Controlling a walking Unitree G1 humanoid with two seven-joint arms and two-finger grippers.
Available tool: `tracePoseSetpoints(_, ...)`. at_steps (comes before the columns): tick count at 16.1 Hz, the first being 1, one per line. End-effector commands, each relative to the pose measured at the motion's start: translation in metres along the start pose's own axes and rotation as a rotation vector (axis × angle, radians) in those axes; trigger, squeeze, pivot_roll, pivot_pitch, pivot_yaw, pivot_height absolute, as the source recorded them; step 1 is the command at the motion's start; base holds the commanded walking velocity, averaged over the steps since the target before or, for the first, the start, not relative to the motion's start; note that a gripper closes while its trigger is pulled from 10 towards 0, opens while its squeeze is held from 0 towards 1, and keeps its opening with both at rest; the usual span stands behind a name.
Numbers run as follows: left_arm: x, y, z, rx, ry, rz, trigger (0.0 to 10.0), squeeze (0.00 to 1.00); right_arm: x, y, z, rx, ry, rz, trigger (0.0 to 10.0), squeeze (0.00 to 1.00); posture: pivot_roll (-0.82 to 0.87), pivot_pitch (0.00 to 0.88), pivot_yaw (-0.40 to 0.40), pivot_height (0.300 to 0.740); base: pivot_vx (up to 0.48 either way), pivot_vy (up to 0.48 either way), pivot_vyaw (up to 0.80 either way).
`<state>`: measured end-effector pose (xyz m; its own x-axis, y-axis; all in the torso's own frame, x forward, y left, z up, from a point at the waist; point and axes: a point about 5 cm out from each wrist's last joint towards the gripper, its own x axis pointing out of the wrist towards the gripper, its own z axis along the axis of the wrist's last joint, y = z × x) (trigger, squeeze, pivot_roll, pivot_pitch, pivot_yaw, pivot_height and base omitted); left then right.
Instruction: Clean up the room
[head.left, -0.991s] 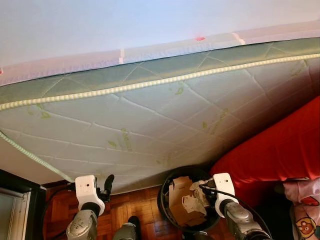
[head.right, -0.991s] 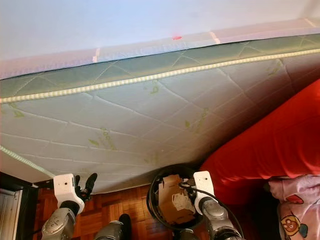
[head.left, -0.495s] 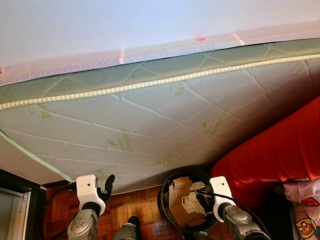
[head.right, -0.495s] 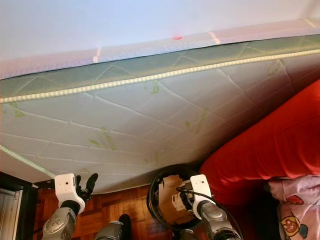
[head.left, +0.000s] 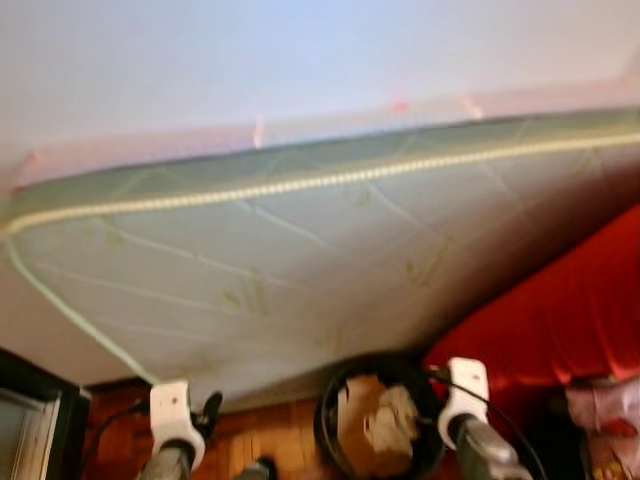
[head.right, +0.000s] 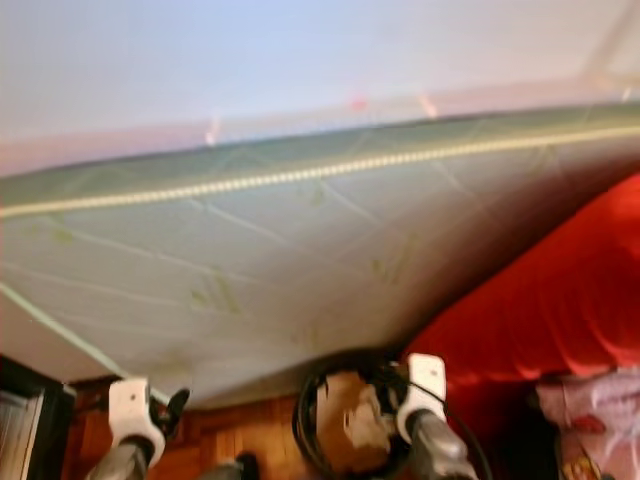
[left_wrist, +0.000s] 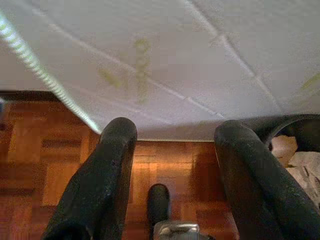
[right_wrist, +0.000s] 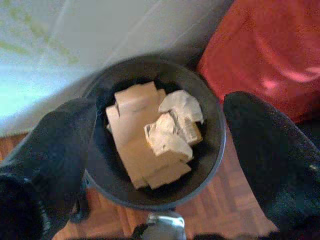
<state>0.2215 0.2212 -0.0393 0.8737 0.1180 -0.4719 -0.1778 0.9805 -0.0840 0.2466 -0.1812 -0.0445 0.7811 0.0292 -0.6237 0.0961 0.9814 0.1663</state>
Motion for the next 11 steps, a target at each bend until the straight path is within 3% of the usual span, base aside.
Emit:
tracePoseSetpoints(1, -0.005, 0.007, -0.013, 0.013, 0.071, 0.029, 10.0, 0.0, -0.005, -0.012, -0.007, 0.04, 0.007, -0.037, 10.0, 0.0, 0.18, 0.029, -0.034, 0.74, 0.0, 0.0, 0.0)
tracePoseSetpoints(2, -0.005, 0.008, -0.013, 0.011, 0.074, 0.03, 10.0, 0.0, -0.006, -0.017, -0.008, 0.046, 0.011, -0.048, 10.0, 0.0, 0.18, 0.029, -0.034, 0.74, 0.0, 0.0, 0.0)
tracePoseSetpoints(3, -0.005, 0.01, -0.017, 0.006, 0.108, 0.047, 10.0, 0.0, -0.012, -0.034, -0.015, 0.056, 0.036, -0.087, 10.0, 0.0, 0.17, 0.003, -0.036, 0.74, 0.0, 0.0, 0.0)
tracePoseSetpoints(6, -0.014, 0.012, -0.037, 0.025, 0.224, 0.064, 10.0, 0.0, -0.027, -0.053, -0.043, 0.062, 0.125, -0.131, 10.0, 0.0, 0.13, 0.0, -0.012, 0.74, 0.0, 0.0, 0.0)
tracePoseSetpoints(9, -0.013, 0.013, -0.038, 0.013, 0.243, 0.059, 10.0, 0.0, -0.035, -0.06, -0.057, 0.091, 0.165, -0.156, 10.0, 0.0, 0.1, 0.0, 0.0, 0.74, 0.0, 0.0, 0.0)
tracePoseSetpoints(11, -0.014, 0.011, -0.041, 0.039, 0.277, 0.018, 10.0, 0.0, -0.041, -0.063, -0.07, 0.054, 0.222, -0.145, 10.0, 0.0, 0.08, 0.0, 0.001, 0.74, 0.0, 0.0, 0.0)
